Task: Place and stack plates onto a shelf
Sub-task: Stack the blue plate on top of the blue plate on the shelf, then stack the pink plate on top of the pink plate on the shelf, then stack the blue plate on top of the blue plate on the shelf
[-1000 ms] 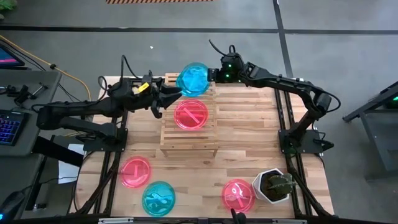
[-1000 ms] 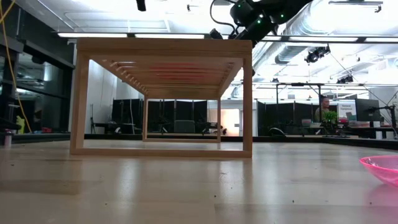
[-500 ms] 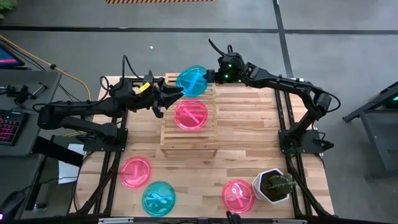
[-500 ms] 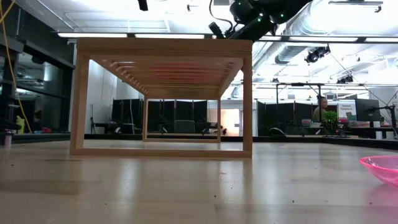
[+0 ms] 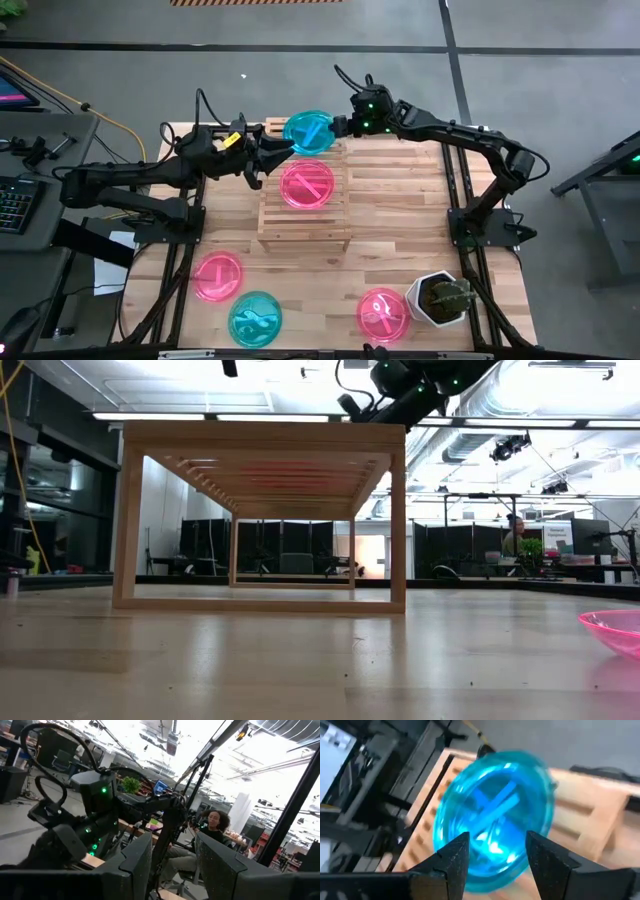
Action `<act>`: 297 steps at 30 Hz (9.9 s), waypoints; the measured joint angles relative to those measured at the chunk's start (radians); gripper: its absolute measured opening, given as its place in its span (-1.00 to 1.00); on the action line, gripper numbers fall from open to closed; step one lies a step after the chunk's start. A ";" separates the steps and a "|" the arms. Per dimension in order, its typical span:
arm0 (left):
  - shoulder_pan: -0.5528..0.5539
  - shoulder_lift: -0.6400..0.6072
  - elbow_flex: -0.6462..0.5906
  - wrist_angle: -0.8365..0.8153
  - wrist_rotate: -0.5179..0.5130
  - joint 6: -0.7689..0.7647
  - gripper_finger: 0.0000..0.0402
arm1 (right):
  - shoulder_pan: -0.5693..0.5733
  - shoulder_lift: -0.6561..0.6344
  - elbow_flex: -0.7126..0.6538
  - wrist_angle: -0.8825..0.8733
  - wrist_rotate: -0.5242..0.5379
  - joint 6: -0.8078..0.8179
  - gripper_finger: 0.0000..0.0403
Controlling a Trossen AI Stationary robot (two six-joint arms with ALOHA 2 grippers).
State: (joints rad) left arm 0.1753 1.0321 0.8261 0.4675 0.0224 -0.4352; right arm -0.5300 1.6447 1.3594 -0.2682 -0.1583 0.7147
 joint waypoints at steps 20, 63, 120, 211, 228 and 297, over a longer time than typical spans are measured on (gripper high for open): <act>0.000 0.000 0.000 -0.008 0.025 0.004 -0.30 | 0.050 0.001 0.000 -0.033 0.097 -0.008 -0.12; 0.001 0.000 0.000 -0.007 0.018 0.018 -0.30 | 0.053 0.048 0.001 -0.008 0.374 0.068 -0.88; -0.665 0.029 -0.277 -1.283 0.055 0.033 -0.37 | 0.199 -0.446 0.000 -0.568 0.366 -0.296 -1.00; 0.007 0.217 0.589 -1.371 -0.084 0.145 -1.00 | 0.212 -0.394 0.000 -0.580 0.373 -0.374 -1.00; 0.203 0.331 0.590 -1.401 0.047 0.073 -1.00 | 0.212 -0.394 0.000 -0.580 0.373 -0.346 -1.00; -0.617 -0.052 0.185 -1.245 0.105 -0.373 -0.24 | 0.210 -0.394 0.000 -0.581 0.346 -0.274 -1.00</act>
State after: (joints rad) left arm -0.4420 0.9803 1.0107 -0.7777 0.1275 -0.8078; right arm -0.3202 1.2510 1.3594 -0.8492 0.1876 0.4402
